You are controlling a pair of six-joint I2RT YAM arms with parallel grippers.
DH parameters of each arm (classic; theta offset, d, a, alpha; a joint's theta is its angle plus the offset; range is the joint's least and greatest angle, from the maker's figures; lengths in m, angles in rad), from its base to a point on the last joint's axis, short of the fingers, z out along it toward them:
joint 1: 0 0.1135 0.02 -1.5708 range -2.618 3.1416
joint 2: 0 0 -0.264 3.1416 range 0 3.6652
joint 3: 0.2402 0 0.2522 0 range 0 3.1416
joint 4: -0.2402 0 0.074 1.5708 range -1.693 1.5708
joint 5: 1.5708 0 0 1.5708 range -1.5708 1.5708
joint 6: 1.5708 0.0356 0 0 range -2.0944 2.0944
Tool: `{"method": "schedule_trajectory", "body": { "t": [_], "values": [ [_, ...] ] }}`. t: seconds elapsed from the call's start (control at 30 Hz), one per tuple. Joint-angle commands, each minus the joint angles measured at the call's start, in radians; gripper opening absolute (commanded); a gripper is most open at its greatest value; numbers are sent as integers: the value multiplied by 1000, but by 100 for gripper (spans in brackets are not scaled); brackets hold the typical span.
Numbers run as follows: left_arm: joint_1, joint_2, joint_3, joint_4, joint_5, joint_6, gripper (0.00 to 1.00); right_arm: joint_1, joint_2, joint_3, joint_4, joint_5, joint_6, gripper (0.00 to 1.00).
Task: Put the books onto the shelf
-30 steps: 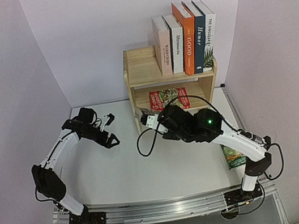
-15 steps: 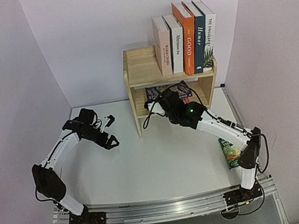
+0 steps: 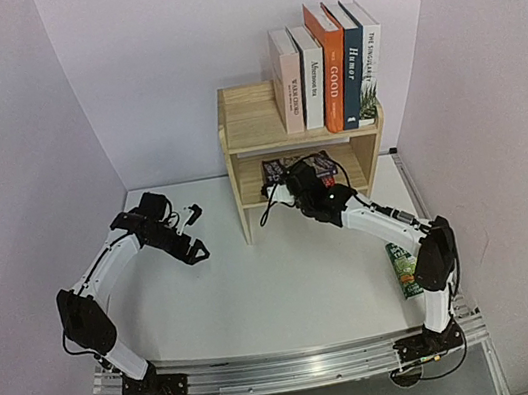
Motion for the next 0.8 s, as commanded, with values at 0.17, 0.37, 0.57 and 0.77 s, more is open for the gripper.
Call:
{"method": "schedule_trajectory", "body": {
  "t": [0.17, 0.37, 0.57, 0.77],
  "values": [
    [7, 3, 0, 7, 7, 14, 100, -12, 17, -1, 56, -76, 12, 0],
    [9, 4, -7, 9, 8, 15, 100, -15, 25, 3, 25, -82, 30, 0],
    [9, 5, -6, 10, 10, 14, 99, -31, 34, 15, -2, -65, 55, 0],
    [11, 13, -8, 12, 9, 13, 100, -32, 27, 33, -28, -83, 64, 33]
  ]
}}
